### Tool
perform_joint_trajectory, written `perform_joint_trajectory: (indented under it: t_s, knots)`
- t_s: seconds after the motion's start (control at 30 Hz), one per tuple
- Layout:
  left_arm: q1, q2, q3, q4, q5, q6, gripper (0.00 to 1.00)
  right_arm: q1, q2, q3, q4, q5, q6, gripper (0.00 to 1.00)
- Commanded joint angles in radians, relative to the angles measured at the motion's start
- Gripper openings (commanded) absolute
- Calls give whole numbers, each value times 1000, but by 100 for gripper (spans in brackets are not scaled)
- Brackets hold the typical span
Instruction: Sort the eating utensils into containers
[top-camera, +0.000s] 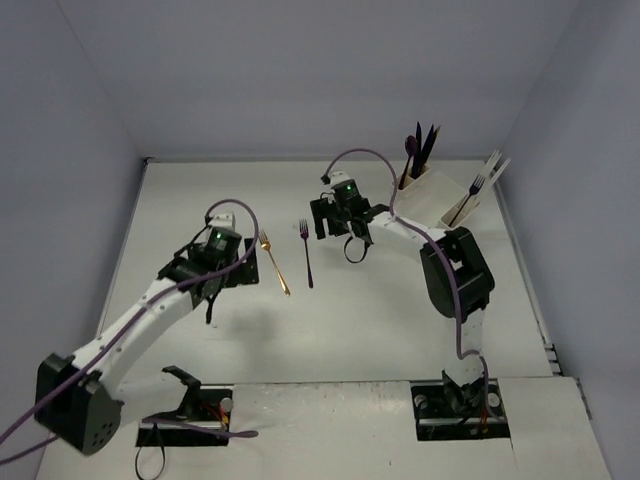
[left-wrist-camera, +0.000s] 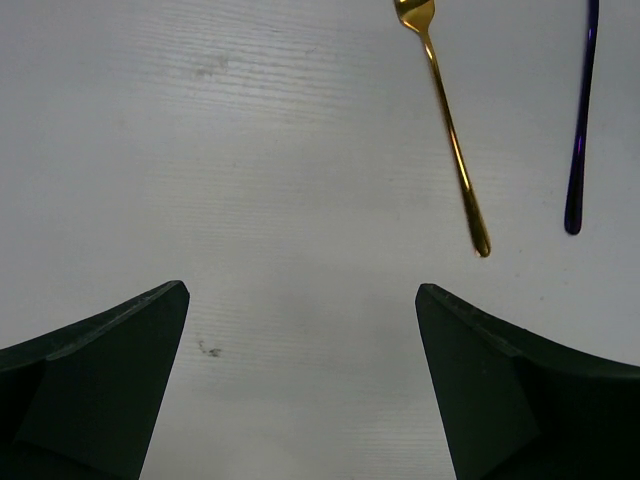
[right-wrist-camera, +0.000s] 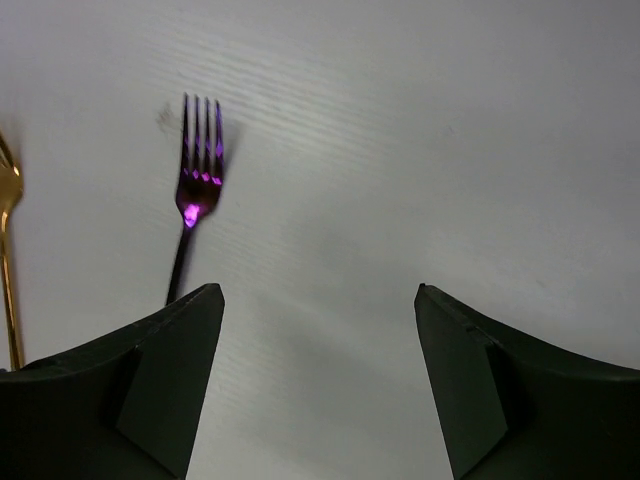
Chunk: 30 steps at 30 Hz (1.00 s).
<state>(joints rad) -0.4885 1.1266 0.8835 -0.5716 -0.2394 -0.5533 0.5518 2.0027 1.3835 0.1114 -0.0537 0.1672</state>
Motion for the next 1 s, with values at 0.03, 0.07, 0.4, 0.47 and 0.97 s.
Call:
perform_joint_trajectory:
  t_s: [0.03, 0.07, 0.4, 0.47, 0.97]
  knots:
    - [2, 238, 185, 23, -19, -191, 97, -3, -313, -178, 30, 207, 88, 77]
    - [0, 286, 209, 21, -21, -205, 97, -3, -366, -222, 28, 220, 104, 78]
    - [-10, 629, 461, -18, -50, -277, 97, -4, -841, -496, -62, 308, 189, 93]
    - [-10, 687, 508, -25, -47, -288, 96, -6, -905, -523, -83, 309, 199, 97]
    - [-11, 866, 581, -48, -61, -350, 60, -7, -1200, -623, -246, 307, 203, 100]
